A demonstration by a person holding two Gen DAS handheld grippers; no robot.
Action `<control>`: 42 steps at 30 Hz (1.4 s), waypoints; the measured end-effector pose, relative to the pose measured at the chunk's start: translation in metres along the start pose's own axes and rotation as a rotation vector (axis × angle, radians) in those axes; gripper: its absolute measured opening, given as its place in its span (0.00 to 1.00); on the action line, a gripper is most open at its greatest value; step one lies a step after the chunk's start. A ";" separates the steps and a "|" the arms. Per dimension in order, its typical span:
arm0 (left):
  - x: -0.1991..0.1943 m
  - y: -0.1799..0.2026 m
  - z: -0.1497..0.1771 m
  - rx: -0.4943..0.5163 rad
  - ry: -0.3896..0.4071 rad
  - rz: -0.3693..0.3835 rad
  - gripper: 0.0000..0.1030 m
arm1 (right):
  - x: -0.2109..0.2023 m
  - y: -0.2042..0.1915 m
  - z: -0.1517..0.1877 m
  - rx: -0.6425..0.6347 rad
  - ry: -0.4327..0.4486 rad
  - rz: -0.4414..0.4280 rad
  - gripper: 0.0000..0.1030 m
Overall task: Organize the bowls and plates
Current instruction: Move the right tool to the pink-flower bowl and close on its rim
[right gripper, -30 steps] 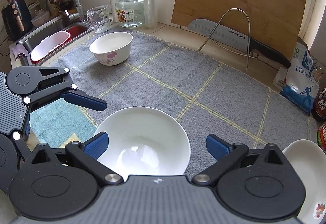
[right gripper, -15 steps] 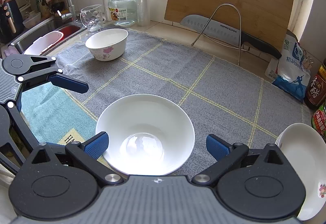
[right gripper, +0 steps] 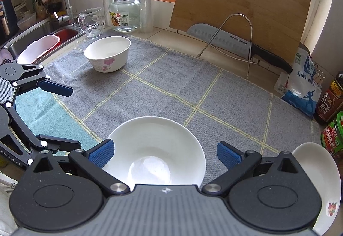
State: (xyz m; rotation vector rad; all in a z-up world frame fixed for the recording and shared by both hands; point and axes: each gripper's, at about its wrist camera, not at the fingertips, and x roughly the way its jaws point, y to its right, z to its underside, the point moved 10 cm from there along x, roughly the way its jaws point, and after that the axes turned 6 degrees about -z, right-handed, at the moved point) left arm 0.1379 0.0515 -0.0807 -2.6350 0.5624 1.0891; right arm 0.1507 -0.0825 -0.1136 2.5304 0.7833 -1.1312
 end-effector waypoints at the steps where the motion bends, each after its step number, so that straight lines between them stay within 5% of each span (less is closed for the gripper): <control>1: 0.000 -0.008 0.001 -0.008 0.005 -0.008 0.92 | 0.002 -0.003 -0.006 -0.008 0.006 0.001 1.00; 23: 0.042 -0.138 -0.003 -0.147 0.038 -0.220 0.92 | 0.097 -0.067 -0.121 -0.135 0.013 -0.132 1.00; 42: 0.069 -0.152 -0.008 -0.129 0.075 -0.249 0.92 | 0.167 -0.088 -0.165 -0.165 -0.022 -0.220 0.98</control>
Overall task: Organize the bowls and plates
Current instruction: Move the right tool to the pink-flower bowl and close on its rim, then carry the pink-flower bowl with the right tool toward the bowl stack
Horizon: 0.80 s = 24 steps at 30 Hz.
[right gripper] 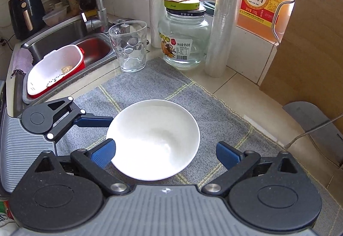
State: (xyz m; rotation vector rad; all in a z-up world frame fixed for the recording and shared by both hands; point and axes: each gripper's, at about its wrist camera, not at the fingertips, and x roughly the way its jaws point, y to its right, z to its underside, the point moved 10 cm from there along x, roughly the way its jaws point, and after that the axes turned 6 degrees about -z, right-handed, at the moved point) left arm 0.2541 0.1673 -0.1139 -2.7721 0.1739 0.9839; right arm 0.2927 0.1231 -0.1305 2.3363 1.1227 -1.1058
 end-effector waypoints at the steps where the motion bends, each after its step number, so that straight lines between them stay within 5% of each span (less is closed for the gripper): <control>1: 0.002 0.000 -0.001 0.004 0.000 -0.002 0.92 | 0.003 0.001 -0.001 0.002 -0.003 -0.006 0.98; 24: 0.014 0.006 -0.006 0.021 0.005 0.027 0.87 | 0.036 0.013 -0.008 0.041 -0.048 -0.079 0.71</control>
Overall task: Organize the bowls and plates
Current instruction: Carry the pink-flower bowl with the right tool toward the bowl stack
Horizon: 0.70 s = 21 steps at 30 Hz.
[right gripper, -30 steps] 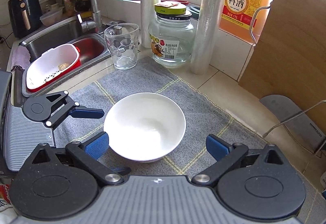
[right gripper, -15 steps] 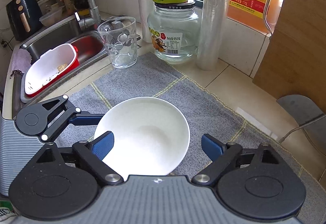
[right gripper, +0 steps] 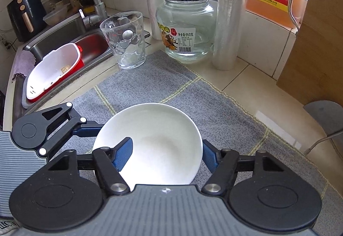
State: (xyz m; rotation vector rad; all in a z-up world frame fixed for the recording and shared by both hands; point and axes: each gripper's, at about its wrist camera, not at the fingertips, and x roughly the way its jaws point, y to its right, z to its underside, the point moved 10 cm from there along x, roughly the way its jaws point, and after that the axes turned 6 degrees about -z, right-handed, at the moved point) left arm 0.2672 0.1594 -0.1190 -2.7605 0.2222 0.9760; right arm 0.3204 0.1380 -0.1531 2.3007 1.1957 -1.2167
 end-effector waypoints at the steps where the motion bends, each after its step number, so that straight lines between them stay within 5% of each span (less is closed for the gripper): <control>1: 0.000 0.000 0.000 -0.003 0.001 0.002 0.87 | 0.000 0.001 -0.001 -0.001 0.000 -0.001 0.70; 21: -0.006 0.000 0.000 0.006 0.018 0.010 0.87 | 0.006 0.004 -0.002 0.019 -0.008 -0.035 0.66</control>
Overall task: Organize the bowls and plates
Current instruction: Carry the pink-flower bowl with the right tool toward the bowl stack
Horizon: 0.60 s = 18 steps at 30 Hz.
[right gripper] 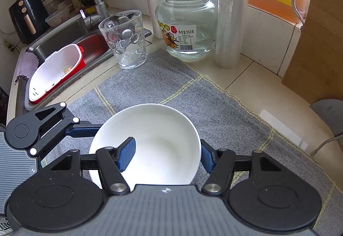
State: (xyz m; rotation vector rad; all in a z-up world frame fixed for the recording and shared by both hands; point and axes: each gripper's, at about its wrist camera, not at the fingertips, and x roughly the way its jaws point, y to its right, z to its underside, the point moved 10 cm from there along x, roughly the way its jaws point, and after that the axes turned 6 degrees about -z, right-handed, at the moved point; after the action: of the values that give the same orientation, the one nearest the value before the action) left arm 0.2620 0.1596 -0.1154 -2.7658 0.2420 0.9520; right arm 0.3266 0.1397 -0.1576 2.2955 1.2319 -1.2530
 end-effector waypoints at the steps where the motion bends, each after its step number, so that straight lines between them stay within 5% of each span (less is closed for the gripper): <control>1: -0.001 -0.001 0.000 -0.008 -0.003 0.008 0.87 | -0.001 0.000 0.000 0.003 0.002 -0.002 0.66; 18: -0.008 -0.001 0.000 -0.040 0.016 0.039 0.87 | -0.005 -0.003 -0.001 -0.001 0.006 -0.004 0.66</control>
State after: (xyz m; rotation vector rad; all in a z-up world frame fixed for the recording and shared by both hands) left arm 0.2559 0.1610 -0.1103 -2.8161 0.2840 0.9547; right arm 0.3234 0.1395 -0.1520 2.2984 1.2393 -1.2477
